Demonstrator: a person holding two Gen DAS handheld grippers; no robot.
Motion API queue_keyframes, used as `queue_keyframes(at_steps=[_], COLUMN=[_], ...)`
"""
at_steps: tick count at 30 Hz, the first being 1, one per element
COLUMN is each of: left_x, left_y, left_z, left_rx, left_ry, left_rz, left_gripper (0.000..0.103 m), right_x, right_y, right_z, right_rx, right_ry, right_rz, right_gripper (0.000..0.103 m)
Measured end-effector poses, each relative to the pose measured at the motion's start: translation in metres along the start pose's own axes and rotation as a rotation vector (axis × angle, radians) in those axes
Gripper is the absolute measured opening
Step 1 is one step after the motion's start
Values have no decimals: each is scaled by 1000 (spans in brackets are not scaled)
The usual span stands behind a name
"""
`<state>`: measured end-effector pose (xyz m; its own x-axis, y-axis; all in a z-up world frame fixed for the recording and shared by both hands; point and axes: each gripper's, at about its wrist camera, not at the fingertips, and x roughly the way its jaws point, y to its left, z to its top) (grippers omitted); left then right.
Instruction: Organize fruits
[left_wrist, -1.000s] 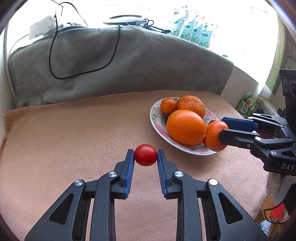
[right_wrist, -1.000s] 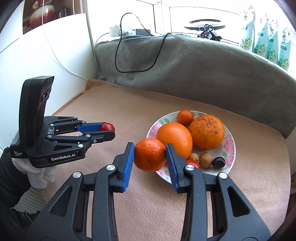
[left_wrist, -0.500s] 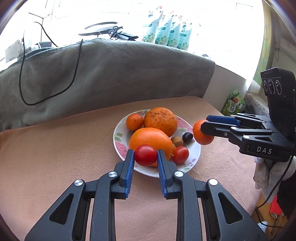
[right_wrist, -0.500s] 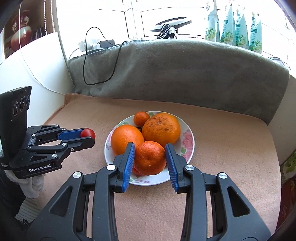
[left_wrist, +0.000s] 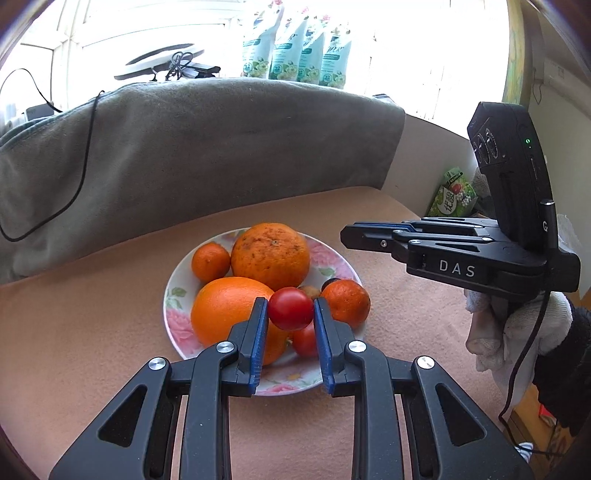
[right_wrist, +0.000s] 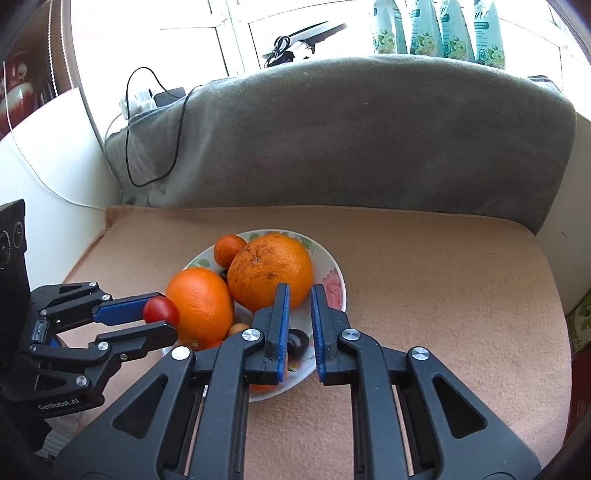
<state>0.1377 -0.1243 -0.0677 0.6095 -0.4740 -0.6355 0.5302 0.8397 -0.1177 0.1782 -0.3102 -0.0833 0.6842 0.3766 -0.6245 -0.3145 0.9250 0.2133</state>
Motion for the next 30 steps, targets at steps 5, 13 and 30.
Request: queue_keyframes(at_steps=[5,13,30], left_x=[9,8,0], left_y=[-12,-16,-12], left_z=[8,20,19], left_rx=[43,37,27], left_ry=[7,-37,-47], left_rz=[6,34,53], left_gripper=[23,47,60], right_x=[-6,-13,-16], right_y=[-1,-5,-8], right_z=[1,-1,-6], right_rx=[9,23,68], right_ry=[2,-6,-13], right_rz=[14,8,-22], right_gripper=[12,12,69])
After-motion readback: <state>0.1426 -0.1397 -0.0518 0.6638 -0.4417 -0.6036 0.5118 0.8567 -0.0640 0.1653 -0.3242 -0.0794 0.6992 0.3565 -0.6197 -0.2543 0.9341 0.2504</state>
